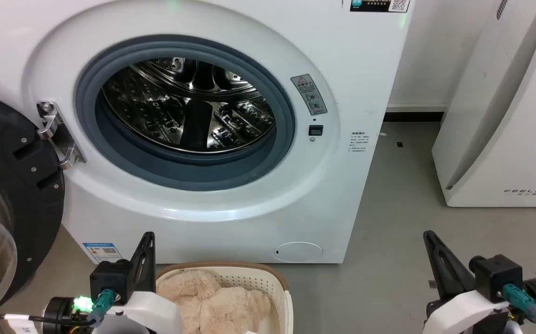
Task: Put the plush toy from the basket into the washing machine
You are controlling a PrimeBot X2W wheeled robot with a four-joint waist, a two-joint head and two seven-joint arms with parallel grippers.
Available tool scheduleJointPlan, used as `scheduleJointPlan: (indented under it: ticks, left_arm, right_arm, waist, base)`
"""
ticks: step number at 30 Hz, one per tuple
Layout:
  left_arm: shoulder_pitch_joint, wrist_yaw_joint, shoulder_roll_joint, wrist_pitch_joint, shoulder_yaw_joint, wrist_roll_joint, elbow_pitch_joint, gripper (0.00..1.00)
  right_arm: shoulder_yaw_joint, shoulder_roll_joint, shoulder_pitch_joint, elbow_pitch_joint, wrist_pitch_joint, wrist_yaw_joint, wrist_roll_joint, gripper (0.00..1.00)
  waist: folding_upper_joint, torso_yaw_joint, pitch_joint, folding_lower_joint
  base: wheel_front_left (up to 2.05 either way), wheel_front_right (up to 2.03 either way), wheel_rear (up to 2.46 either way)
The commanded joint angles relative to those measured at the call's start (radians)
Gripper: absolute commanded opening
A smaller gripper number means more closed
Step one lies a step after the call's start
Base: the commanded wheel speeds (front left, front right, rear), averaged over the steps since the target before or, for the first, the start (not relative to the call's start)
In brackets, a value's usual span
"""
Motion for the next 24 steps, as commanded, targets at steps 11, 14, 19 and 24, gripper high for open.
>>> scheduleJointPlan:
  ticks: [11, 14, 19, 24]
  left_arm:
    - [-0.015, 0.003, 0.0, 0.0, 0.003, 0.003, -0.005, 0.0]
    - [-0.015, 0.003, 0.0, 0.0, 0.003, 0.003, -0.005, 0.0]
    - [-0.015, 0.003, 0.0, 0.0, 0.003, 0.003, -0.005, 0.0]
    - [-0.015, 0.003, 0.0, 0.0, 0.003, 0.003, -0.005, 0.0]
  right_arm:
    - [-0.003, 0.0, -0.014, -0.005, 0.001, -0.001, -0.008, 0.0]
    - [-0.003, 0.0, -0.014, -0.005, 0.001, -0.001, -0.008, 0.0]
    - [-0.003, 0.0, -0.014, -0.005, 0.001, -0.001, -0.008, 0.0]
    - [-0.003, 0.0, -0.014, -0.005, 0.001, -0.001, -0.008, 0.0]
  waist:
    - [-0.0001, 0.0, 0.0, 0.0]
    - [-0.0001, 0.0, 0.0, 0.0]
    - [-0.0001, 0.0, 0.0, 0.0]
    - [-0.0001, 0.0, 0.0, 0.0]
  base:
    - [0.0, 0.0, 0.0]
    - [0.0, 0.0, 0.0]
    - [0.0, 0.0, 0.0]
    - [0.0, 0.0, 0.0]
